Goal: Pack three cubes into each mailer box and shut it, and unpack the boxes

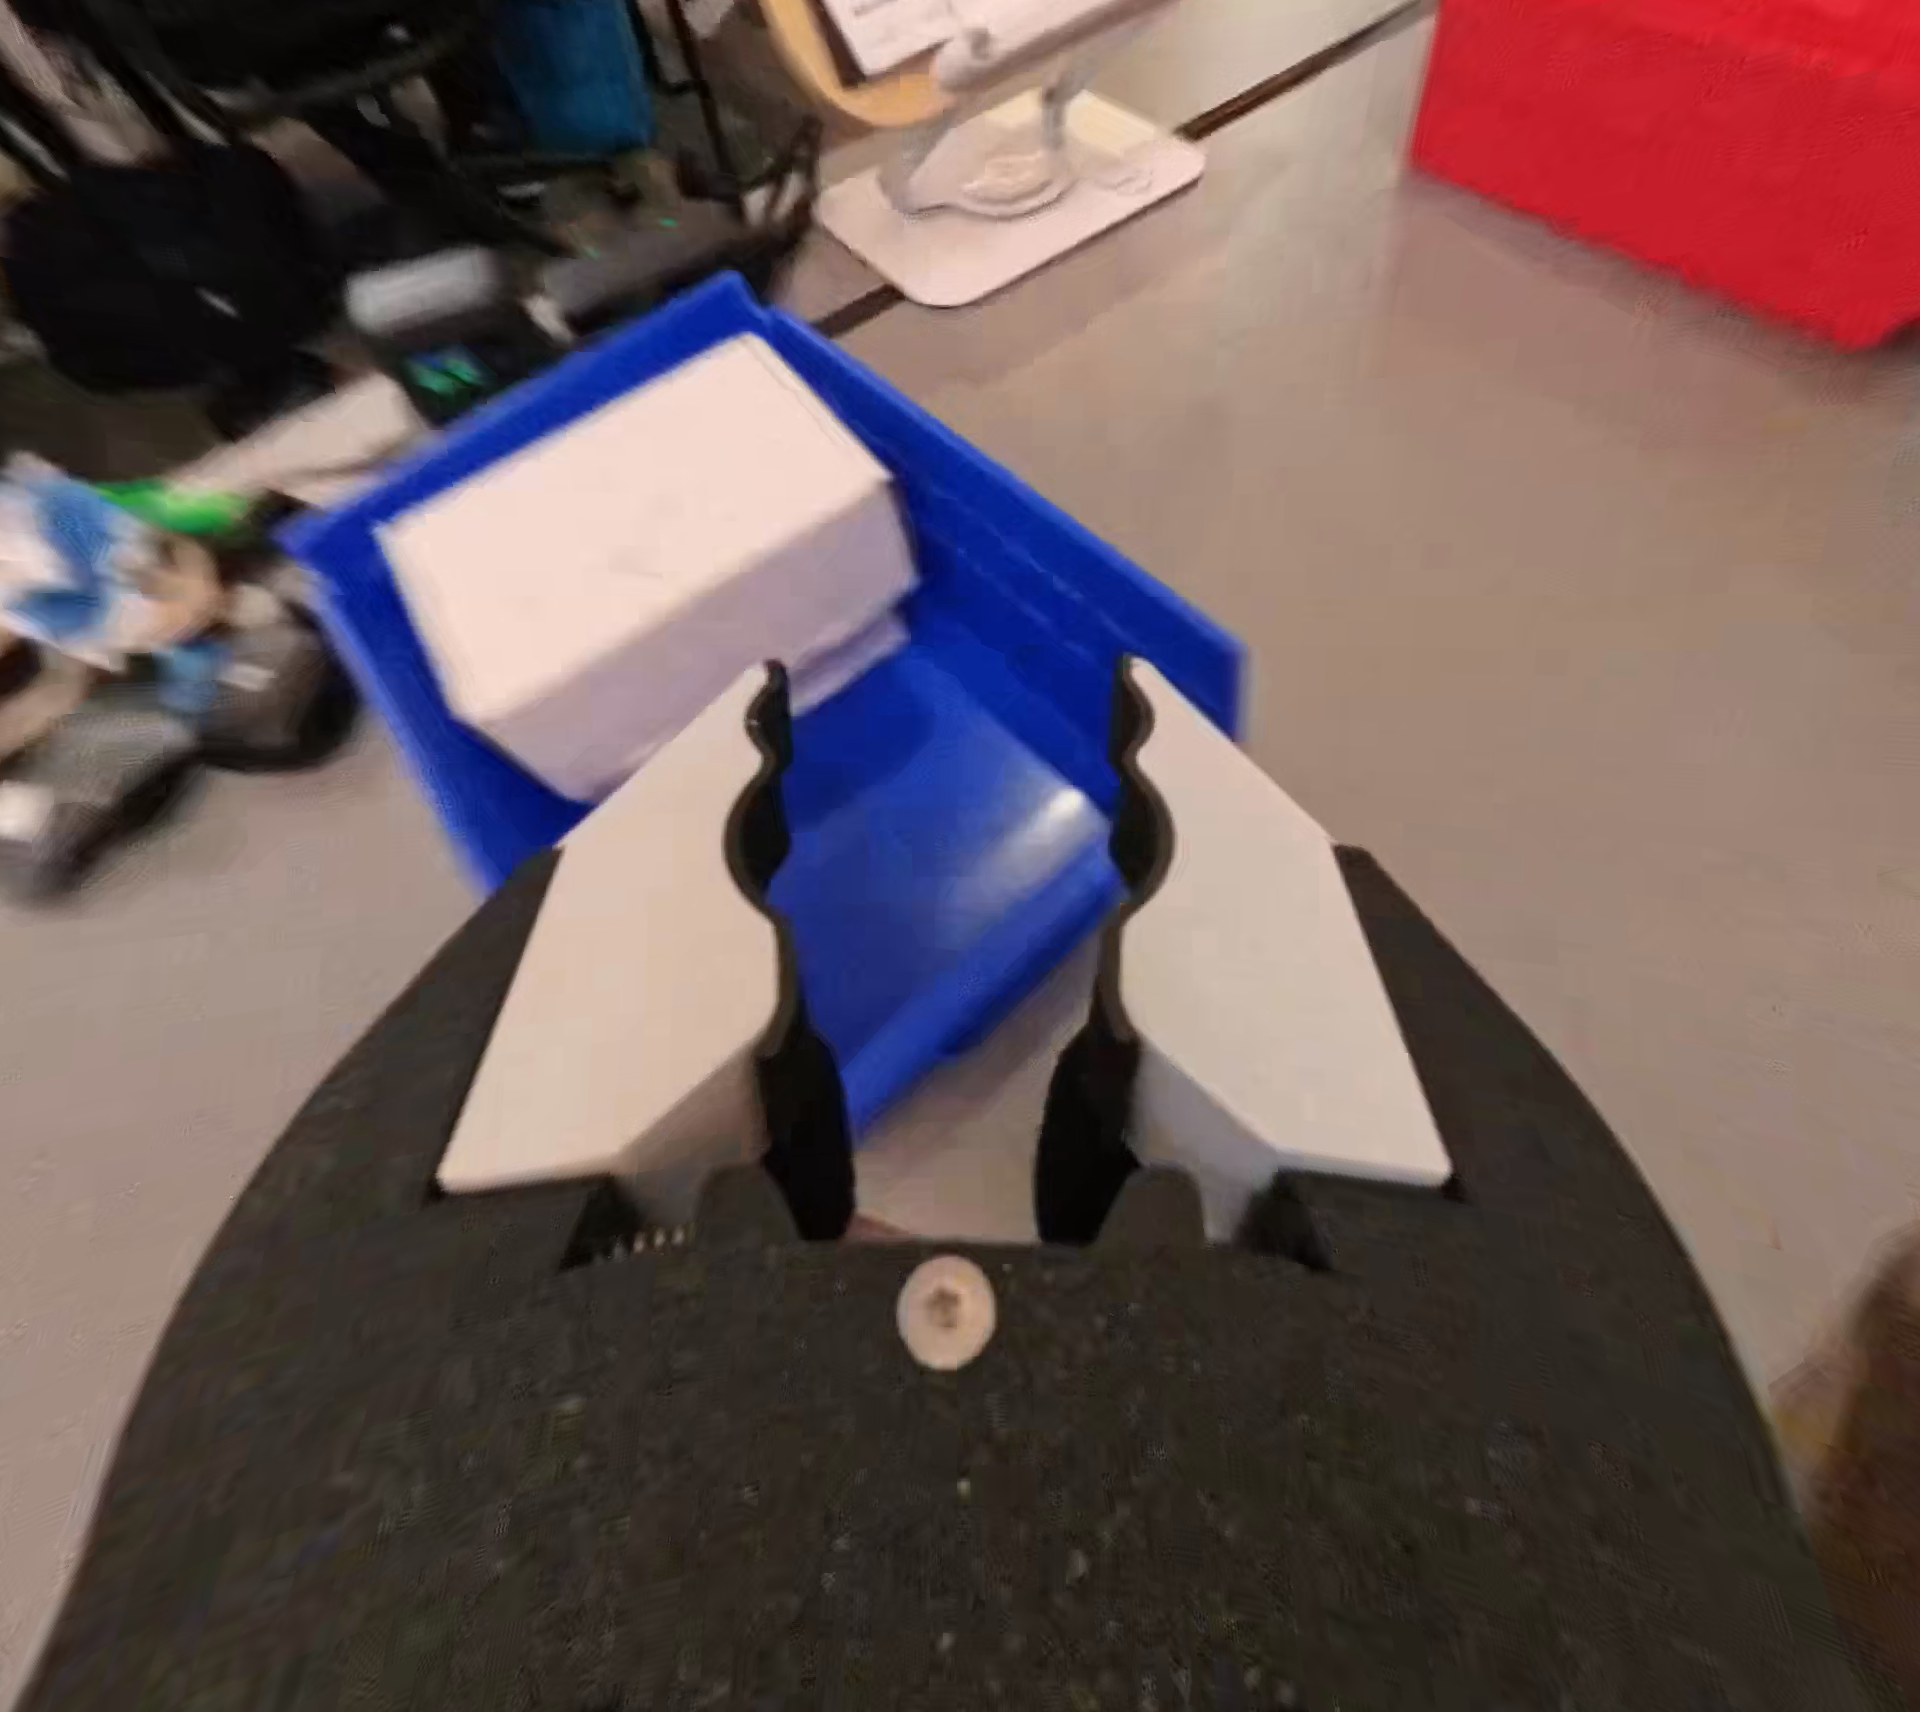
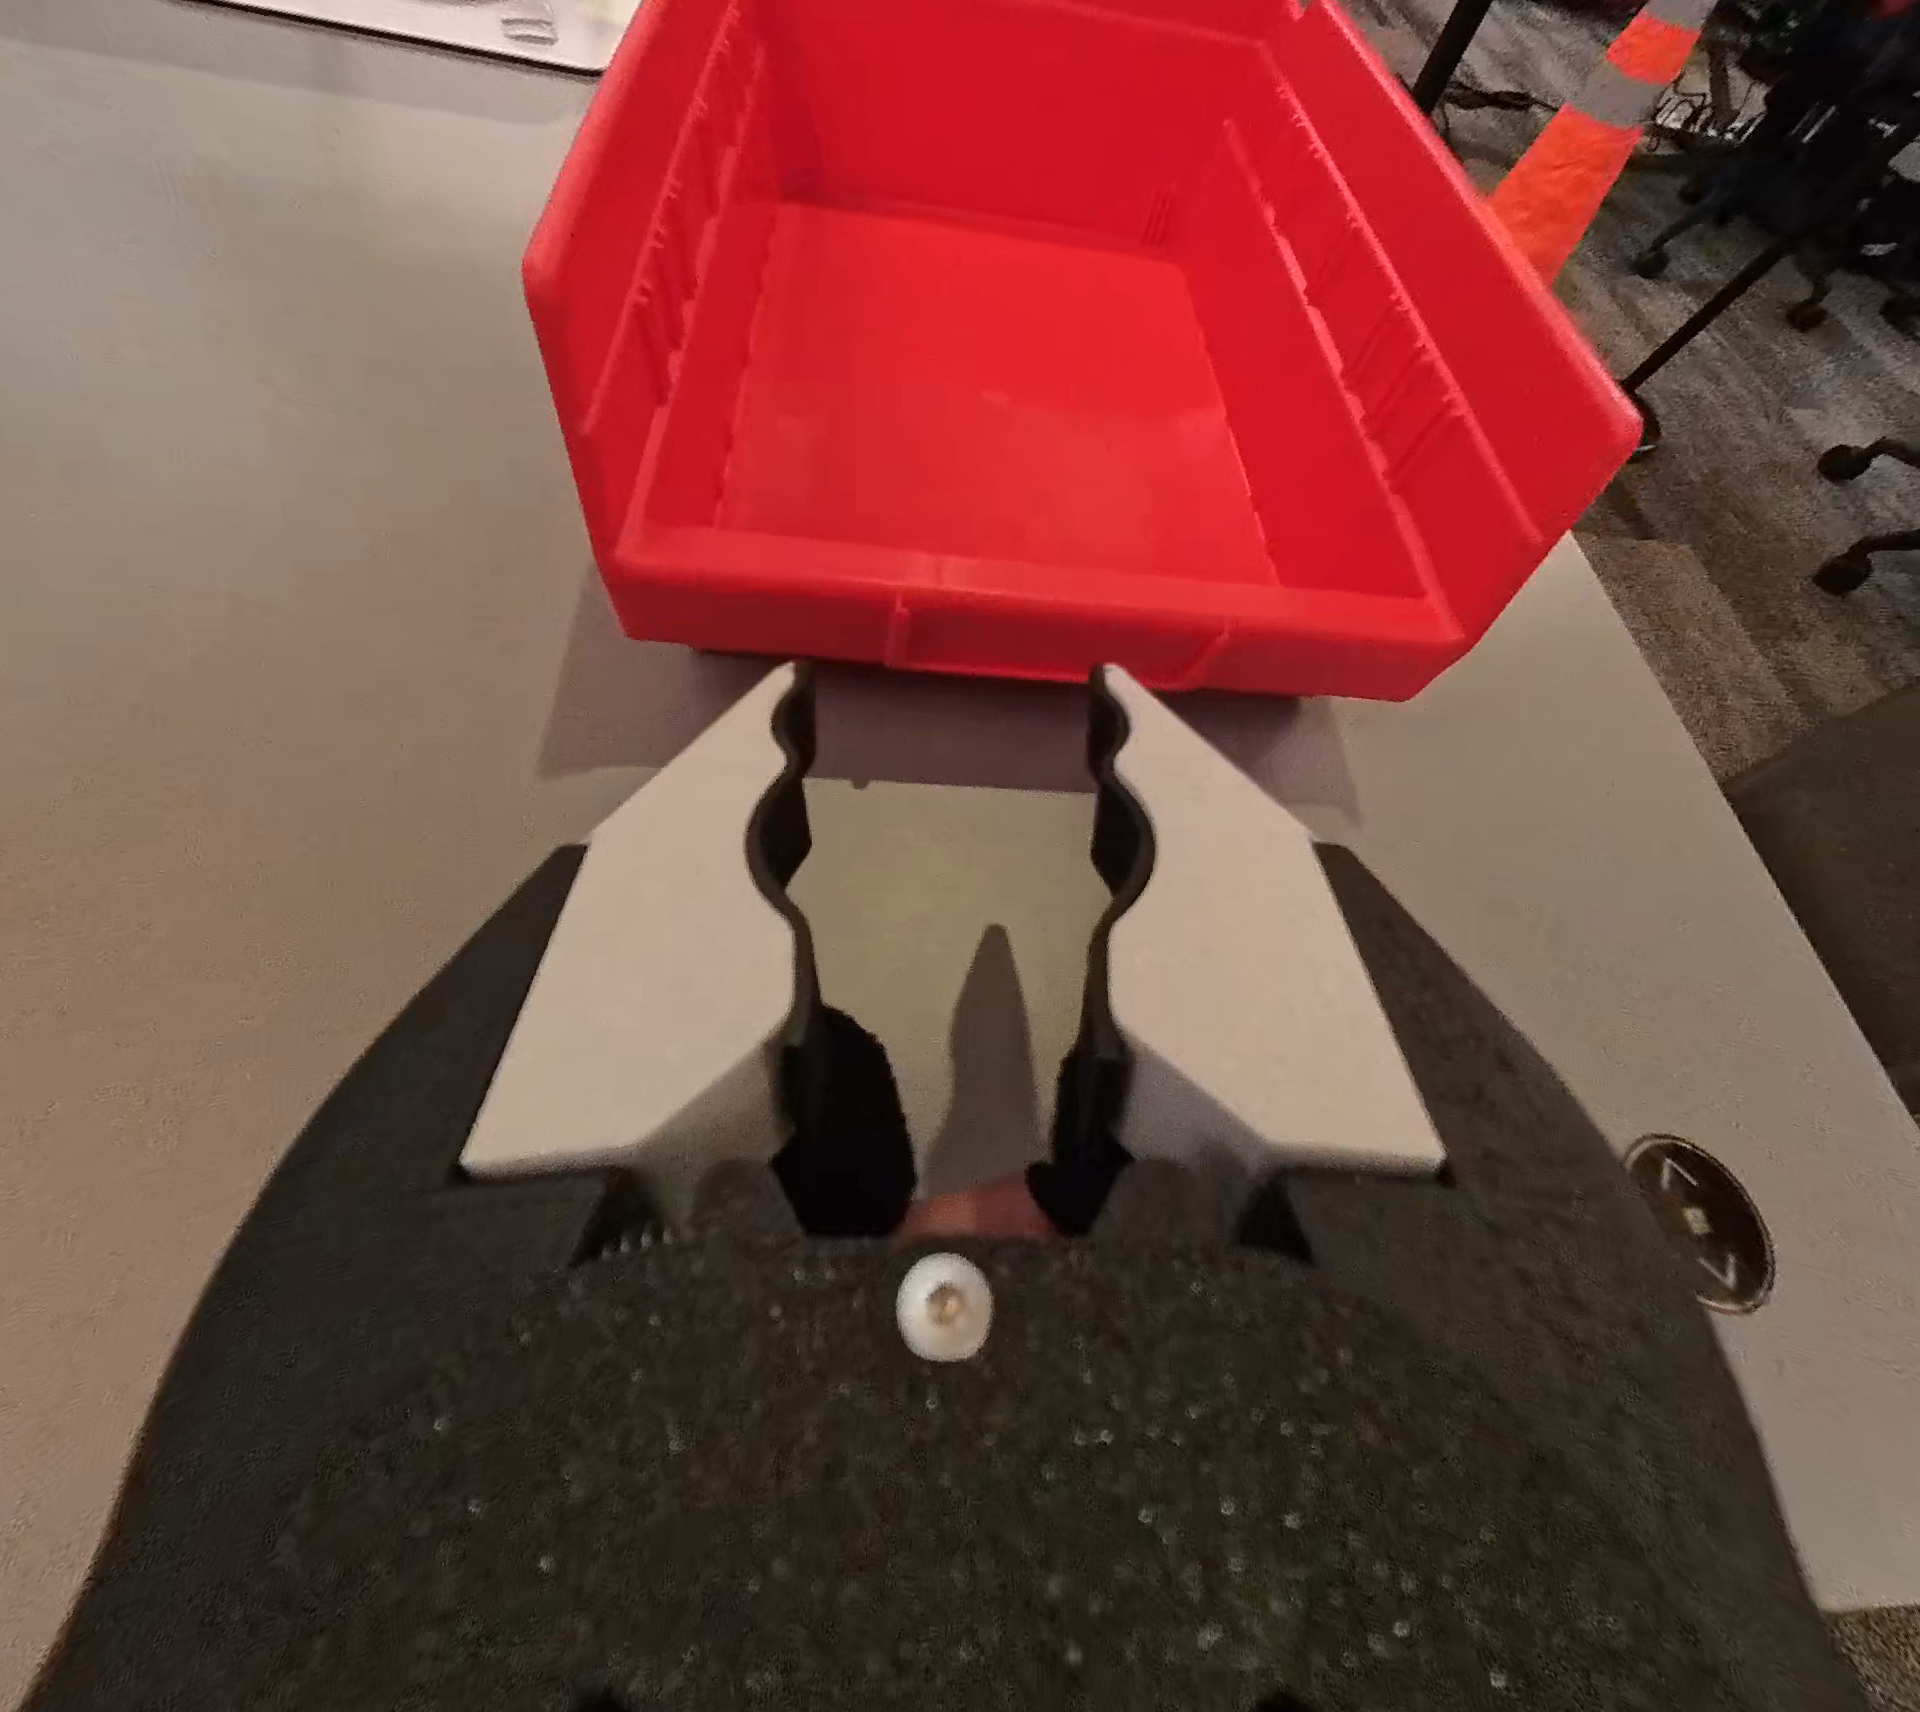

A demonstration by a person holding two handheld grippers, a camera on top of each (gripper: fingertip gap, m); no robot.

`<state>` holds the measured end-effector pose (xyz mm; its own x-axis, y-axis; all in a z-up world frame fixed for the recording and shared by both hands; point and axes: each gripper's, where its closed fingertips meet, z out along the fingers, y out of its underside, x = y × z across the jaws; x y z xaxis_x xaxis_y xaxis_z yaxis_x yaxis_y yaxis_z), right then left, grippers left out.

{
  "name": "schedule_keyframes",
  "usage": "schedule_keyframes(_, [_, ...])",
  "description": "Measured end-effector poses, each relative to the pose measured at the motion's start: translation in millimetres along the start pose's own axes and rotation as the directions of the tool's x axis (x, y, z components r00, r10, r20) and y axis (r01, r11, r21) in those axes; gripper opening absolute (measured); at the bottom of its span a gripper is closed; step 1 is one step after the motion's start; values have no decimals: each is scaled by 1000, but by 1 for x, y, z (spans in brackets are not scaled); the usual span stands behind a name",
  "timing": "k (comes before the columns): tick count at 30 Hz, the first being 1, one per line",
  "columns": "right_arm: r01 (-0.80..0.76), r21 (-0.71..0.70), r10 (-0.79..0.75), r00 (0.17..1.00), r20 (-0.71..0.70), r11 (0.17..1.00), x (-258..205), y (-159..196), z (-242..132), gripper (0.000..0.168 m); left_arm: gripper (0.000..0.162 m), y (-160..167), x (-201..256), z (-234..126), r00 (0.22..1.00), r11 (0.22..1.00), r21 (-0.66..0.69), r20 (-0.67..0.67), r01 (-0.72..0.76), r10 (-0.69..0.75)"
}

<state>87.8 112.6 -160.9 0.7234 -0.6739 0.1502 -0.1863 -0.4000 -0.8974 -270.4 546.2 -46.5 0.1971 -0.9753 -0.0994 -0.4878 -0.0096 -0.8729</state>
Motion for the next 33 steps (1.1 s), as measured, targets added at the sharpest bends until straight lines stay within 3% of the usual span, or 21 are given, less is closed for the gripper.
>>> schedule_keyframes(1, [-4, -9, 4, 1000, 3, 1000, 0, 1, 1, 52, 52, -20, -32, 4, 989, 991, -40, 66, -131, 134])
schedule_keyframes(3, [-13, -85, 17, 999, 45, 996, -7, 9, 1, 46, 59, -41, -68, 25, 944, 933, -153, 7, -326, 331])
schedule_keyframes(5, [-48, -122, 63, 991, 122, 991, -20, 13, -1, 47, 99, -22, -92, 55, 892, 809, -376, -185, -451, 412])
schedule_keyframes(6, [-66, -126, 84, 985, 150, 990, -25, 13, -3, 48, 112, -13, -110, 70, 852, 718, -461, -236, -521, 467])
schedule_keyframes(8, [-78, -133, 100, 981, 164, 988, -29, 14, -7, 49, 126, -3, -133, 99, 750, 563, -505, -335, -654, 571])
schedule_keyframes(11, [-79, -120, 94, 987, 128, 990, -26, 11, -12, 49, 150, 28, -133, 128, 684, 395, -565, -522, -725, 509])
schedule_keyframes(13, [-91, -127, 104, 989, 103, 988, -24, 14, -14, 50, 155, 45, -131, 142, 623, 298, -557, -597, -775, 505])
schedule_keyframes(15, [-110, -126, 123, 987, 103, 986, -26, 14, -17, 49, 152, 58, -128, 154, 599, 257, -551, -637, -794, 485])
schedule_keyframes(16, [-117, -120, 130, 986, 107, 986, -28, 12, -18, 49, 144, 62, -128, 158, 597, 247, -553, -647, -796, 474])
schedule_keyframes(19, [-147, -77, 160, 965, 207, 986, -55, -5, -25, 49, 139, 61, -128, 160, 622, 263, -568, -655, -780, 429])
schedule_keyframes(24, [-211, 31, 160, 824, 543, 977, -144, -64, -34, 53, 138, 30, -110, 136, 664, 324, -580, -665, -747, 342])
schedule_keyframes(29, [-3, 157, -104, 735, 670, 988, -216, -91, -9, 80, 138, -40, -45, 106, 641, 432, -512, -730, -742, 237])
schedule_keyframes(33, [133, 273, -287, 695, 660, 953, -238, -116, 7, 82, 138, -67, 47, 100, 523, 484, -404, -842, -776, 136])
